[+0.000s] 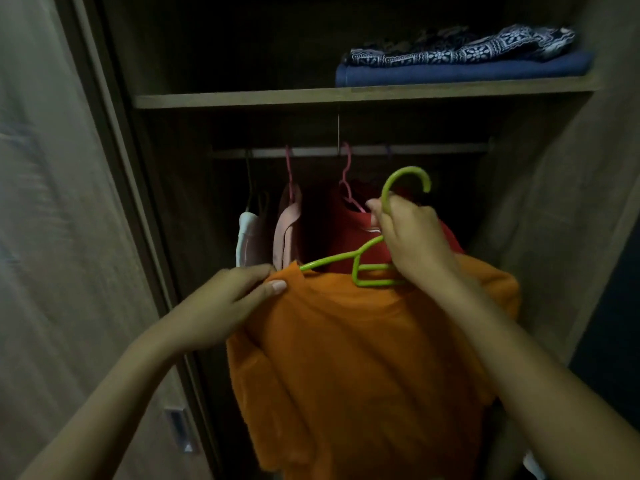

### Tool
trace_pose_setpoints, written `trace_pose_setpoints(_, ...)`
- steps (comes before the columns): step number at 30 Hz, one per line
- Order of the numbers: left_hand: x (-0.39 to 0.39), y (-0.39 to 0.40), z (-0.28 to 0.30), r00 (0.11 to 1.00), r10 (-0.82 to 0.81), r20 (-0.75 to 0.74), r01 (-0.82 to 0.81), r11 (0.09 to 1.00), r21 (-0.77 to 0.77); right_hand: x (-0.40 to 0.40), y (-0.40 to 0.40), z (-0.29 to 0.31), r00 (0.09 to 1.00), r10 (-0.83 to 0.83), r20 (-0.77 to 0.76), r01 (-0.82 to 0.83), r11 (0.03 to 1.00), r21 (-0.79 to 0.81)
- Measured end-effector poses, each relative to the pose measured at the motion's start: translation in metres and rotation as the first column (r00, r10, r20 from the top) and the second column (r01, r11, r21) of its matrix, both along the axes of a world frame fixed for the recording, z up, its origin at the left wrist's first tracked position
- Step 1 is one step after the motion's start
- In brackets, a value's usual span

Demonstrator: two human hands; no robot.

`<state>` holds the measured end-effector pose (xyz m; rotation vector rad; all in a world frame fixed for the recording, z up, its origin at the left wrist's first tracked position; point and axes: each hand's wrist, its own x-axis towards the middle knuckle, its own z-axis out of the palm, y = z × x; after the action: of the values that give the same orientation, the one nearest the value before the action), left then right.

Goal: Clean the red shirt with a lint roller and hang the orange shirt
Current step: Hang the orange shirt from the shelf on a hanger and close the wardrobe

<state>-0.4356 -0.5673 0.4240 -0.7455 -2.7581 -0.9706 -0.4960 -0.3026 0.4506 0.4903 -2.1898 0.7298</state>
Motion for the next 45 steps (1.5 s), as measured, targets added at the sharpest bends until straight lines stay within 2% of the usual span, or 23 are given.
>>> trace_pose_setpoints(2, -0.001, 0.008, -0.012, 1.000, -0.023, 0.019, 0.023, 1.000, 0.008, -0.006, 0.003, -0.004, 0.995, 0.017, 0.102, -0.021, 0.999, 0.037)
trace_pose_setpoints(5, -0.004, 0.024, -0.024, 0.999, -0.044, -0.011, 0.045, 0.988, 0.146, -0.002, 0.018, 0.001, 0.998, 0.005, 0.056, -0.003, 1.000, -0.030)
trace_pose_setpoints(8, -0.009, 0.042, -0.029, 0.996, -0.004, -0.087, 0.025, 0.969, 0.245, 0.005, 0.027, -0.009, 0.994, -0.079, 0.069, 0.092, 0.975, -0.203)
trace_pose_setpoints(11, -0.010, 0.067, -0.043, 0.994, 0.027, -0.105, 0.006, 0.953, 0.304, 0.029, 0.027, -0.051, 0.980, -0.151, 0.131, 0.191, 0.903, -0.385)
trace_pose_setpoints(13, -0.006, 0.089, -0.051, 0.991, 0.040, -0.128, 0.004, 0.945, 0.326, 0.058, 0.022, -0.074, 0.961, -0.050, 0.270, 0.166, 0.889, -0.427)
trace_pose_setpoints(14, -0.005, 0.100, -0.054, 0.987, 0.042, -0.156, 0.012, 0.944, 0.330, 0.071, 0.018, -0.081, 0.925, 0.079, 0.371, 0.114, 0.874, -0.472)
trace_pose_setpoints(16, -0.001, 0.123, -0.057, 0.975, 0.031, -0.220, 0.044, 0.943, 0.331, 0.088, 0.013, -0.084, 0.815, 0.358, 0.455, 0.028, 0.760, -0.649)
trace_pose_setpoints(18, 0.004, 0.144, -0.062, 0.980, -0.053, -0.191, 0.118, 0.930, 0.348, 0.094, 0.015, -0.083, 0.794, 0.463, 0.394, 0.023, 0.625, -0.781)
trace_pose_setpoints(20, 0.012, 0.161, -0.064, 0.969, -0.244, -0.039, 0.239, 0.883, 0.404, 0.096, 0.022, -0.081, 0.830, 0.433, 0.353, 0.105, 0.499, -0.860)
trace_pose_setpoints(22, 0.013, 0.168, -0.061, 0.886, -0.443, 0.138, 0.320, 0.797, 0.512, 0.098, 0.030, -0.079, 0.873, 0.369, 0.319, 0.179, 0.366, -0.913)
trace_pose_setpoints(23, 0.010, 0.171, -0.058, 0.840, -0.513, 0.173, 0.349, 0.757, 0.552, 0.099, 0.039, -0.077, 0.892, 0.335, 0.304, 0.204, 0.303, -0.931)
trace_pose_setpoints(25, -0.005, 0.177, -0.052, 0.857, -0.504, 0.104, 0.380, 0.756, 0.534, 0.099, 0.058, -0.073, 0.898, 0.289, 0.332, 0.263, 0.254, -0.931)
trace_pose_setpoints(28, -0.042, 0.196, -0.040, 0.965, -0.230, -0.126, 0.260, 0.904, 0.339, 0.102, 0.080, -0.069, 0.880, 0.254, 0.401, 0.311, 0.330, -0.891)
trace_pose_setpoints(31, -0.090, 0.229, -0.024, 0.948, -0.136, -0.288, 0.154, 0.987, 0.043, 0.100, 0.085, -0.071, 0.874, 0.208, 0.438, 0.316, 0.441, -0.840)
trace_pose_setpoints(33, -0.120, 0.251, -0.018, 0.927, -0.116, -0.357, 0.066, 0.987, -0.148, 0.093, 0.090, -0.072, 0.872, 0.172, 0.459, 0.325, 0.497, -0.805)
trace_pose_setpoints(35, -0.146, 0.264, -0.018, 0.914, -0.107, -0.391, -0.028, 0.946, -0.323, 0.085, 0.097, -0.072, 0.867, 0.160, 0.471, 0.328, 0.528, -0.783)
trace_pose_setpoints(37, -0.163, 0.268, -0.021, 0.909, -0.080, -0.409, -0.107, 0.904, -0.413, 0.074, 0.100, -0.071, 0.868, 0.159, 0.471, 0.316, 0.554, -0.770)
trace_pose_setpoints(40, -0.169, 0.265, -0.030, 0.873, -0.013, -0.488, -0.191, 0.910, -0.367, 0.045, 0.101, -0.067, 0.880, 0.120, 0.460, 0.292, 0.627, -0.722)
trace_pose_setpoints(42, -0.167, 0.255, -0.042, 0.848, -0.008, -0.530, -0.141, 0.960, -0.241, 0.017, 0.103, -0.064, 0.898, 0.079, 0.432, 0.270, 0.677, -0.685)
trace_pose_setpoints(45, -0.161, 0.229, -0.053, 0.864, -0.013, -0.504, -0.019, 0.998, -0.058, -0.030, 0.105, -0.048, 0.919, 0.037, 0.392, 0.244, 0.728, -0.641)
